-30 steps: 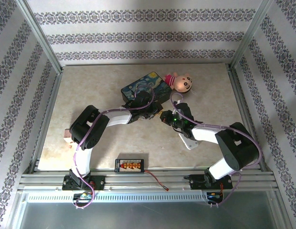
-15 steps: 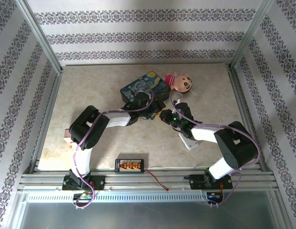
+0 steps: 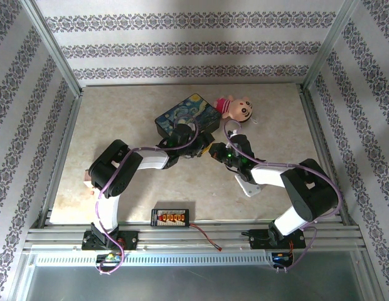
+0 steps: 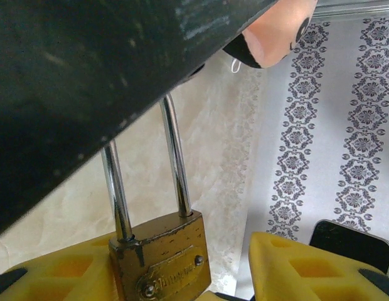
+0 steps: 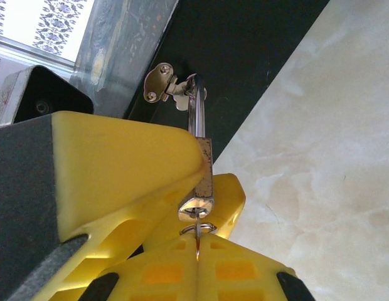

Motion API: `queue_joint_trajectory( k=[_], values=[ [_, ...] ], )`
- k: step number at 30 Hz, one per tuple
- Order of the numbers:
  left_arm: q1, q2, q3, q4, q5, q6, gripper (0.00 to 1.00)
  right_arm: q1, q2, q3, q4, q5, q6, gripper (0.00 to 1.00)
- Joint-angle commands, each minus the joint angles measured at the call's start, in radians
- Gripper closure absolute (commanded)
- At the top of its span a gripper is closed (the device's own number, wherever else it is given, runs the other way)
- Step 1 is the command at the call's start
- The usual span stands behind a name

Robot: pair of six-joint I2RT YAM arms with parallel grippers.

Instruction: Unlock a padlock with a key

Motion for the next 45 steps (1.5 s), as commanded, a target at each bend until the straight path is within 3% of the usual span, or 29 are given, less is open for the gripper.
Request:
queue_joint_trajectory(
  k=[1,3,7,14,16,26,29,31,41,45],
  values=[
    [0.001,0.046,-0.05,-0.166,0.037,-0.114,0.5,-0.013,0.03,0.039,0.052,0.01,0.013,1.0],
    [0.001,0.046,-0.051,-0.176,0.023,-0.112,0.51,-0.011,0.034,0.042,0.056,0.006,0.016,1.0],
    [0.001,0.046,-0.058,-0.178,0.002,-0.118,0.65,-0.01,0.038,0.047,0.059,0.002,0.018,1.0],
    [0.001,0.028,-0.072,-0.171,-0.027,-0.11,0.66,-0.01,0.041,0.045,0.062,0.002,0.02,1.0],
    [0.001,0.021,-0.072,-0.177,-0.036,-0.101,0.8,-0.01,0.047,0.047,0.066,-0.003,0.022,1.0],
    [0.001,0.011,-0.093,-0.141,-0.032,-0.091,0.89,-0.012,0.092,0.059,0.131,-0.015,0.035,1.0],
    [0.0,0.008,-0.102,-0.134,-0.029,-0.092,0.9,-0.016,0.098,0.074,0.149,-0.026,0.023,0.8],
    [0.001,0.003,-0.106,-0.134,-0.031,-0.092,0.95,-0.016,0.086,0.08,0.133,-0.026,-0.006,0.75],
    [0.001,-0.011,-0.11,-0.125,-0.027,-0.091,0.98,-0.021,-0.062,0.039,-0.02,0.025,-0.179,0.7],
    [0.002,-0.017,-0.107,-0.133,-0.028,-0.08,0.98,-0.053,-0.101,0.036,-0.057,0.024,-0.177,0.62]
  ],
)
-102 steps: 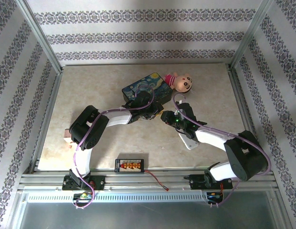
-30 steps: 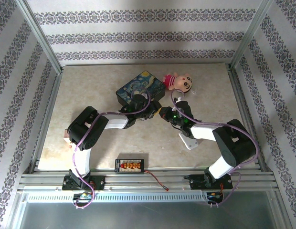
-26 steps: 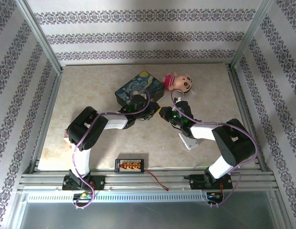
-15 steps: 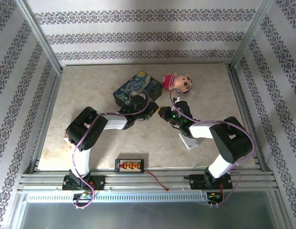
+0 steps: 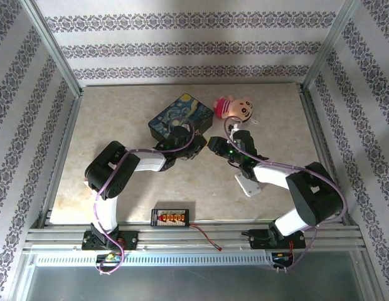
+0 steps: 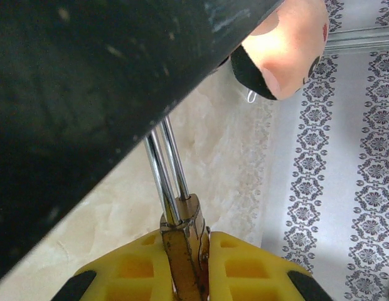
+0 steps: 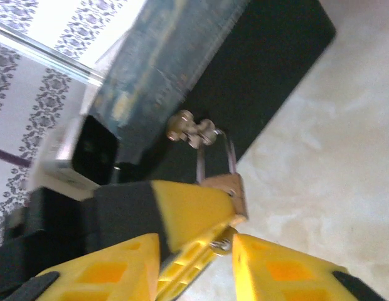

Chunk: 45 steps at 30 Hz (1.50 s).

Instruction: Unlock a padlock with a key

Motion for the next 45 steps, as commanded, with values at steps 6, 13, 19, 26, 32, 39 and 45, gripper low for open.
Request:
queue_joint_trajectory(
  k=[6,13,19,26,32,39,45],
  values=[
    [-0.006,0.014,-0.063,-0.109,0.079,-0.095,0.94,-0.115,0.051,0.067,-0.012,-0.125,0.05,0.6],
    [-0.005,0.036,-0.076,-0.019,0.1,-0.12,0.73,-0.122,0.218,0.17,0.011,-0.206,0.129,0.72],
    [-0.005,0.069,-0.067,0.035,0.097,-0.144,0.74,-0.11,0.336,0.224,0.084,-0.263,0.169,0.8],
    [-0.003,-0.001,-0.073,-0.182,0.0,-0.063,0.72,-0.124,0.291,0.219,-0.003,-0.224,0.094,0.8],
    [-0.024,-0.074,-0.014,-0.436,-0.147,0.066,0.48,-0.143,0.301,0.299,-0.188,-0.191,-0.033,0.85],
    [-0.057,0.0,0.019,-0.352,-0.208,0.062,0.52,-0.159,0.378,0.393,-0.265,-0.195,-0.075,0.91],
    [-0.066,0.061,0.026,-0.222,-0.23,0.063,0.53,-0.169,0.46,0.473,-0.302,-0.232,-0.09,0.94]
  ],
)
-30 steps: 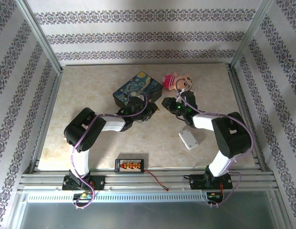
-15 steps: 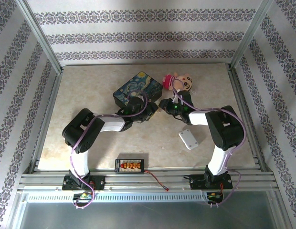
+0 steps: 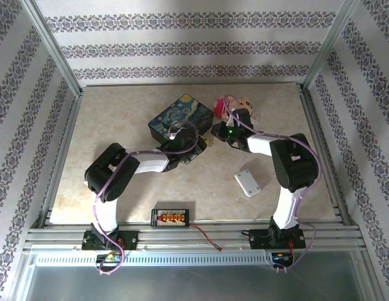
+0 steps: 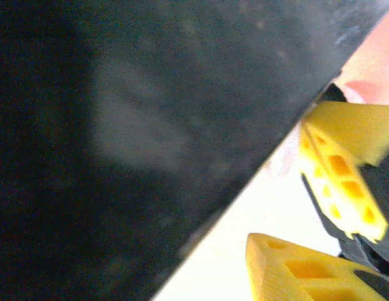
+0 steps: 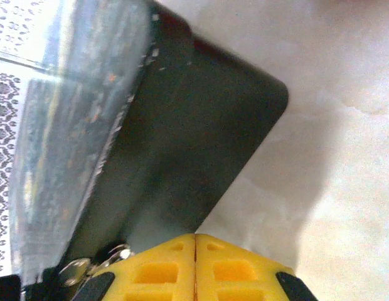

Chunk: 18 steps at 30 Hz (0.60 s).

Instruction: Unlock a padlock with a key

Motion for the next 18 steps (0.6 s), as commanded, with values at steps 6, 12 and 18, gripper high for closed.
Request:
queue_joint_trajectory(
  k=[6,12,18],
  values=[
    [-0.012,0.126,0.018,0.028,-0.001,0.005,0.54,0.007,0.079,0.052,-0.044,-0.066,-0.02,0.96],
    [-0.012,0.177,0.033,0.046,0.022,0.01,0.55,0.018,0.077,0.024,-0.033,-0.085,-0.009,0.98],
    [-0.012,0.204,0.054,0.029,0.02,0.039,0.56,0.025,0.086,0.01,-0.023,-0.092,-0.002,0.98]
  ],
)
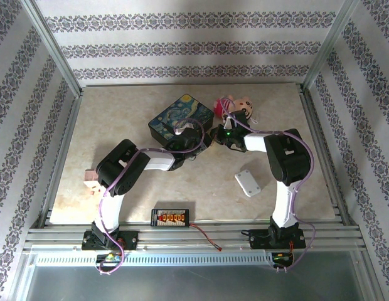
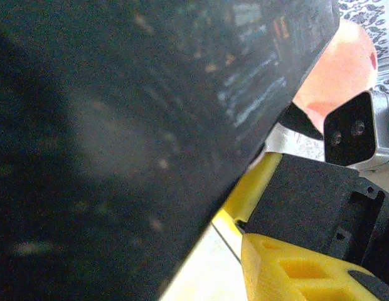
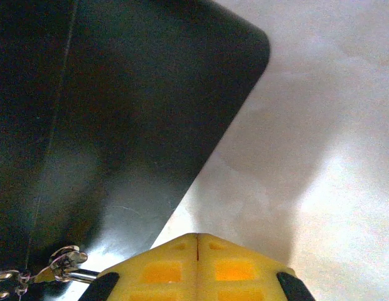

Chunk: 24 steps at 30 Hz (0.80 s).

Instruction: Unlock a padlock with a key

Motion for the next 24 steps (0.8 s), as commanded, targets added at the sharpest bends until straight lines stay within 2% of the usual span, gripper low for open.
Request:
queue_joint_trajectory(
  k=[1,5,11,24],
  values=[
    [-0.009,0.092,-0.012,-0.133,0.051,-0.031,0.56,0.019,0.016,-0.015,0.008,-0.037,0.001,0.98],
    [-0.01,0.079,-0.025,-0.207,0.035,-0.07,0.54,0.018,0.029,-0.018,0.016,-0.038,0.007,0.98],
    [-0.012,0.064,-0.072,-0.178,0.046,-0.099,0.52,0.021,0.03,-0.012,0.017,-0.038,0.008,0.98],
    [-0.011,0.136,0.067,-0.277,0.013,-0.013,0.52,0.035,0.014,-0.036,0.018,-0.063,0.033,0.98]
  ],
)
